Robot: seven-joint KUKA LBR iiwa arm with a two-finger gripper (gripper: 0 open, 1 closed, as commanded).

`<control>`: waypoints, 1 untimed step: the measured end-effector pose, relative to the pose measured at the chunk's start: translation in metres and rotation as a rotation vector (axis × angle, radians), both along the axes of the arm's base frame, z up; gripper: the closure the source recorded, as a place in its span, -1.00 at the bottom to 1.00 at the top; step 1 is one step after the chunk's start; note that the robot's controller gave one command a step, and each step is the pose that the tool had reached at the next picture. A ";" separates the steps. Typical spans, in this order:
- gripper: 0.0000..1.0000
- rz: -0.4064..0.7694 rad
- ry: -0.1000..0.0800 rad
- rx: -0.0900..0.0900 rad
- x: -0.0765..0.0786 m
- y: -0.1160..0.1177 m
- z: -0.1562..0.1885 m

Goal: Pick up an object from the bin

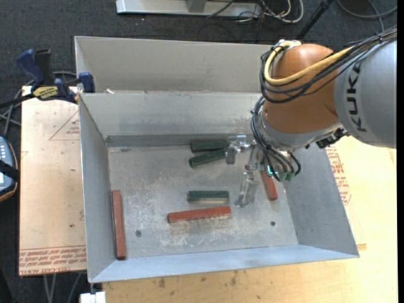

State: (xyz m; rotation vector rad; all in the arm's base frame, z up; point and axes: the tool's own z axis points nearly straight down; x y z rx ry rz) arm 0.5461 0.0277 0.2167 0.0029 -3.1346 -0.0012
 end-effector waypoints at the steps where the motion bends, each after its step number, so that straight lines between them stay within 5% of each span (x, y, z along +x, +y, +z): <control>1: -1.00 -0.001 -0.008 0.000 0.002 0.000 0.004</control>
Offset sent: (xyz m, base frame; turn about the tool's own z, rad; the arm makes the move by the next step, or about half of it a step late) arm 0.0055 0.0288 -0.1355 0.3049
